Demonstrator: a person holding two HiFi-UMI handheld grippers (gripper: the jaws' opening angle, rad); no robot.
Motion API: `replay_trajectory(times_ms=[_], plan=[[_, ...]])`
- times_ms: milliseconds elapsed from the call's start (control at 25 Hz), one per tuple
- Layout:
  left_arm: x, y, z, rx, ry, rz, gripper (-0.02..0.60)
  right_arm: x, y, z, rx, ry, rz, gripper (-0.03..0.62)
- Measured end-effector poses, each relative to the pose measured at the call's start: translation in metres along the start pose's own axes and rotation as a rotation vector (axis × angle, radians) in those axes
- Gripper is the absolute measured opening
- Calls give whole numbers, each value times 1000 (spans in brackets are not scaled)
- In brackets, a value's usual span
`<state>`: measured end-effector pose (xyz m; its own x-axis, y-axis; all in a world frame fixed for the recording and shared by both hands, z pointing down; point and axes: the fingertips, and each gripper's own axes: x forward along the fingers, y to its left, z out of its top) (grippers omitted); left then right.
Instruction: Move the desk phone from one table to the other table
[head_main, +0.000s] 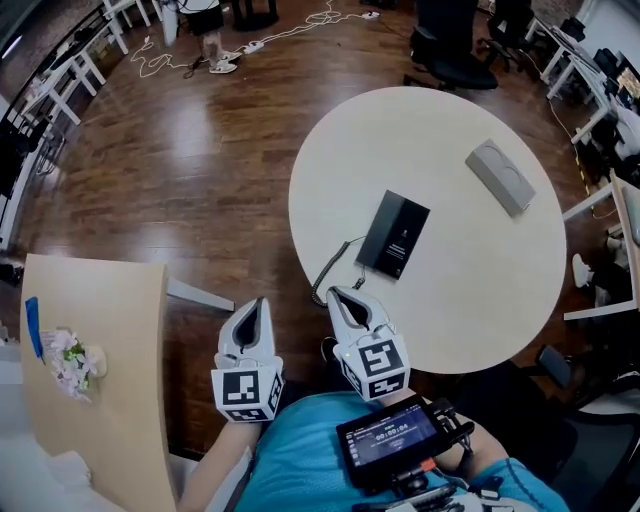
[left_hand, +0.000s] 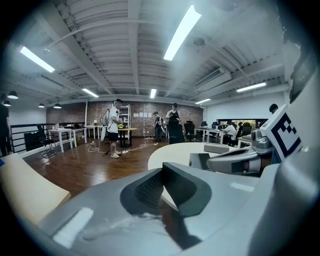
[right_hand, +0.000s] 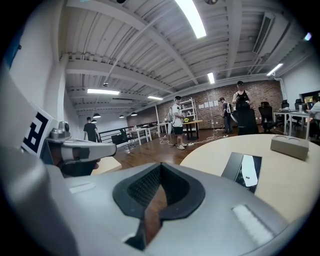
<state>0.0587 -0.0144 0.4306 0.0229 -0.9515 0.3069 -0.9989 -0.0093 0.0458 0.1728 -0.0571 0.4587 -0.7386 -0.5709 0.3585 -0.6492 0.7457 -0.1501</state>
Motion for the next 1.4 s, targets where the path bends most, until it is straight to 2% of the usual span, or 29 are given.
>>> replay_trajectory(times_ms=[200,360,680,880,1000,1040,1080,1240,1400], plan=[[35,-11,6,9,14,-69,14,11,-32,-4,38,26,-70,-8],[57,0,1,13,20,-136,14,27,-44,-5,61,36,-145,-8],[94,18,17,99,29,-367,15,37,-67,11,146,7,-396,-8],[128,14,23,111,30,-444,15,32,-102,18,152,-2,-508,-8],[145,-1,23,92,49,-479,17,22,-130,11,176,17,-538,7],[152,-6,24,89,57,-486,17,20,-141,8,190,25,-542,67],[159,-12,25,88,64,-492,23,18,-152,6,201,32,-544,89],[184,-41,18,120,112,-532,61,13,-192,-8,226,67,-550,121],[205,-71,7,158,166,-569,71,11,-222,-28,266,108,-541,152]])
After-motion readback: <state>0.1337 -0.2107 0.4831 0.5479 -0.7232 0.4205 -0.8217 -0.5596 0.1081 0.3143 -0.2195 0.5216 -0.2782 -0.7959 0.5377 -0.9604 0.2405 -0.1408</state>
